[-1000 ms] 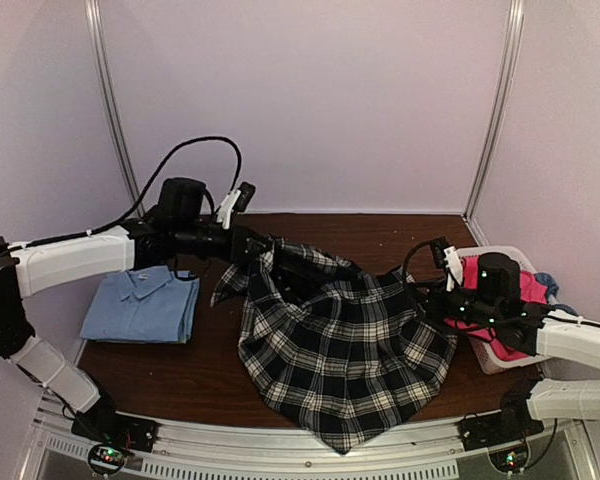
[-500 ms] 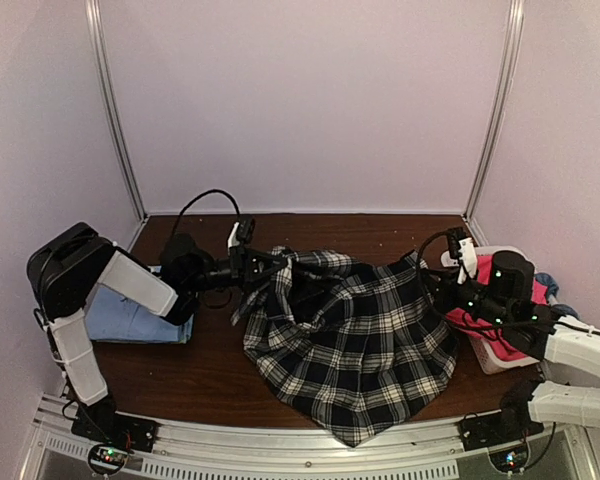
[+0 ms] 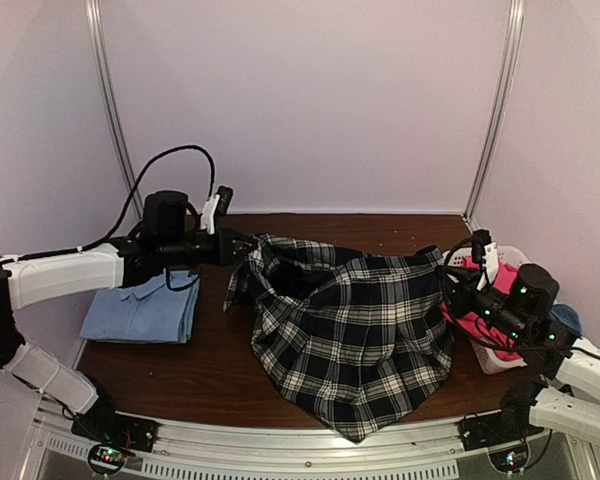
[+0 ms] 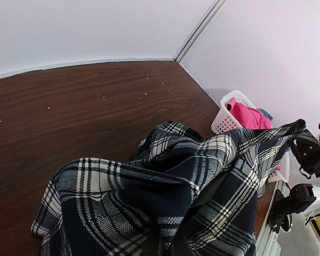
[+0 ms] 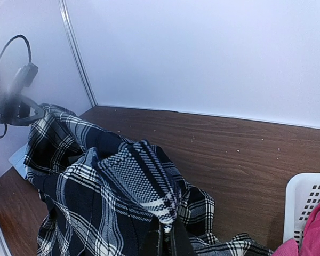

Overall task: Fold and stack the mixed laundry pile
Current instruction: Flatten out the crumpled skirt at the center of the board.

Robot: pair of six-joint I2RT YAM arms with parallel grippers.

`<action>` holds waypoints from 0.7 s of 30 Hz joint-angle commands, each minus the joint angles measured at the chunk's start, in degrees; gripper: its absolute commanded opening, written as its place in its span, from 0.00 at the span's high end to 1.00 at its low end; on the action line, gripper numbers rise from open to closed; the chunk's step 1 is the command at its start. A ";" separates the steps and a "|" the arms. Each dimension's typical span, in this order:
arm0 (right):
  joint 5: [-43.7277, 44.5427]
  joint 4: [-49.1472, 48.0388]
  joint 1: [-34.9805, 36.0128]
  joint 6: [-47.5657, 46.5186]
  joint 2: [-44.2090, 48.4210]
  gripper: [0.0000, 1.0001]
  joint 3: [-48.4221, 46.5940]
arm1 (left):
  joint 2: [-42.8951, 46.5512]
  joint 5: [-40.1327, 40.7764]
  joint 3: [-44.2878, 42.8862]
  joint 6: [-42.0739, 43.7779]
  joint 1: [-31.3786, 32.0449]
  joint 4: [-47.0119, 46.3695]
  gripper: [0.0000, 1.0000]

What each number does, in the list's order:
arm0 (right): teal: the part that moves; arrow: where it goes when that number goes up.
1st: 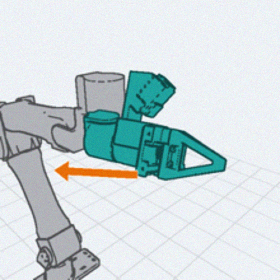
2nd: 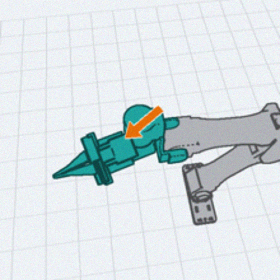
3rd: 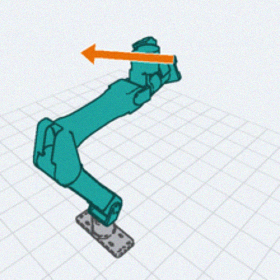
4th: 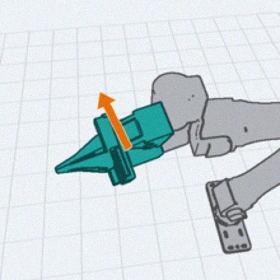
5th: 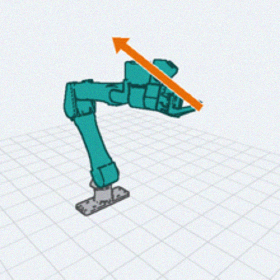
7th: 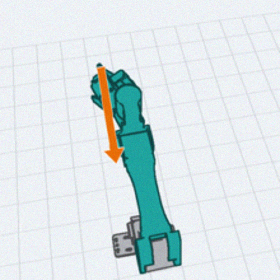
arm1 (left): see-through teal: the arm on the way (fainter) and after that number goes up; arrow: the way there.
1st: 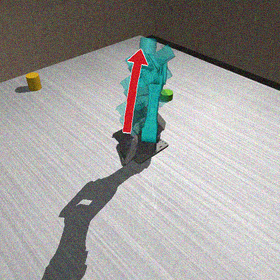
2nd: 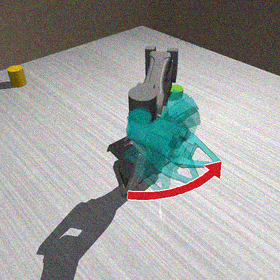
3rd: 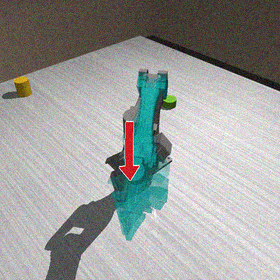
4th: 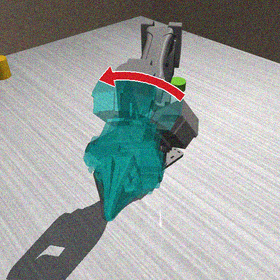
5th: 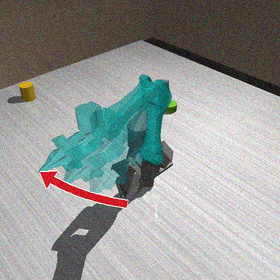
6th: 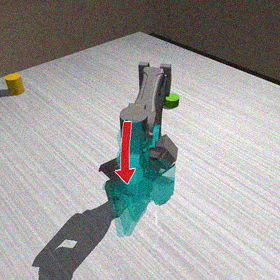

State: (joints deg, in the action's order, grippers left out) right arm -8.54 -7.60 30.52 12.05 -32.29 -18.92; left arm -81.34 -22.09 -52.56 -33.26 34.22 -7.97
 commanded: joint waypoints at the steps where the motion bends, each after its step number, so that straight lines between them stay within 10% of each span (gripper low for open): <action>1: -0.41 -8.35 -0.02 -0.65 1.42 1.00 1.24 | 4.31 -7.19 0.03 8.17 -2.70 4.24 1.00; 10: -10.17 -5.62 3.02 -3.88 -9.17 0.97 -1.99 | 5.80 -22.05 -3.64 7.89 1.21 -1.58 1.00; 21: -3.10 3.28 11.85 -0.97 -6.04 0.93 1.26 | 4.70 -10.18 -1.57 7.55 0.72 5.24 1.00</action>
State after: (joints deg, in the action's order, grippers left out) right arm -14.06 -9.39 40.38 9.47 -36.56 -17.10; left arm -76.47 -41.17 -53.76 -27.94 35.31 -7.25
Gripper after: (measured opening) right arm 0.061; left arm 0.018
